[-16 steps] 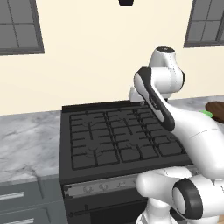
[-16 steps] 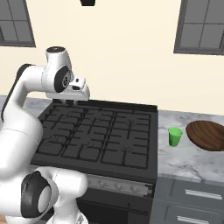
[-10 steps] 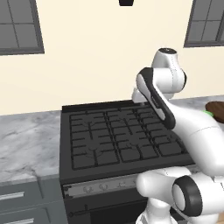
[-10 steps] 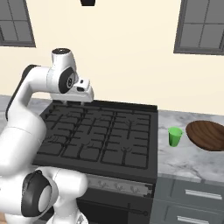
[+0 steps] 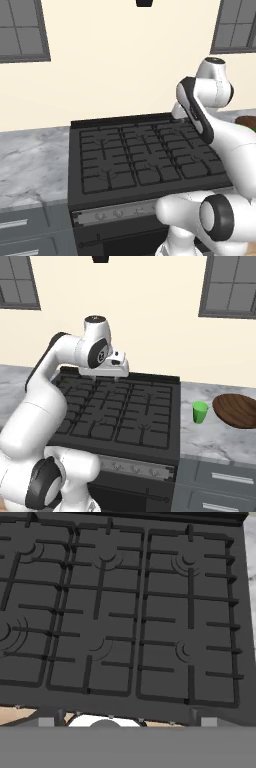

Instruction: Pick the cup and bowl from the counter and place them on the counter next to the sink.

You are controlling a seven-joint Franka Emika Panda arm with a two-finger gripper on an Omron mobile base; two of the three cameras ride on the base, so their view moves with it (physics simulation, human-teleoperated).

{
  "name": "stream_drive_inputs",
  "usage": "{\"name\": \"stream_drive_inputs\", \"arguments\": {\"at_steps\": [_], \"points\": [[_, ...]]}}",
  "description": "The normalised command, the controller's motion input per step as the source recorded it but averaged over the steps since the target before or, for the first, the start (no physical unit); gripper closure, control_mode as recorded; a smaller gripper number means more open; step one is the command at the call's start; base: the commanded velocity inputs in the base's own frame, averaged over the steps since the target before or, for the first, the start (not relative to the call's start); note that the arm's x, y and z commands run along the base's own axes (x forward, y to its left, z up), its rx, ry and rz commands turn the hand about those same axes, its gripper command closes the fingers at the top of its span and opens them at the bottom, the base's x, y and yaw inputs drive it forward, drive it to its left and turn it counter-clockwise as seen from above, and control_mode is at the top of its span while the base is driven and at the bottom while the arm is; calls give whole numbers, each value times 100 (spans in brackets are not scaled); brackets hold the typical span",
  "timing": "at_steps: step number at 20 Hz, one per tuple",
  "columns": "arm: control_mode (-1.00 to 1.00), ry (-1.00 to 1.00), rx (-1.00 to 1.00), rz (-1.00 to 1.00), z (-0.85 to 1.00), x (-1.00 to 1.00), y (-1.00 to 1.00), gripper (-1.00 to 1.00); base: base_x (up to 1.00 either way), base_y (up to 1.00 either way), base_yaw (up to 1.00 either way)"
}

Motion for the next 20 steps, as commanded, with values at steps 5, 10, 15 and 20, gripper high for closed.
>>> {"name": "stream_drive_inputs", "arguments": {"at_steps": [5,10,15,20], "points": [[-100,2,-3,2,0,-3,-85,-100,0,0,0],[-100,3,-1,0,0,-18,-74,-100,0,0,0],[-100,4,-2,0,-5,-12,-75,-100,0,0,0],[-100,13,-3,-8,-5,-2,-54,-100,0,0,0]]}}
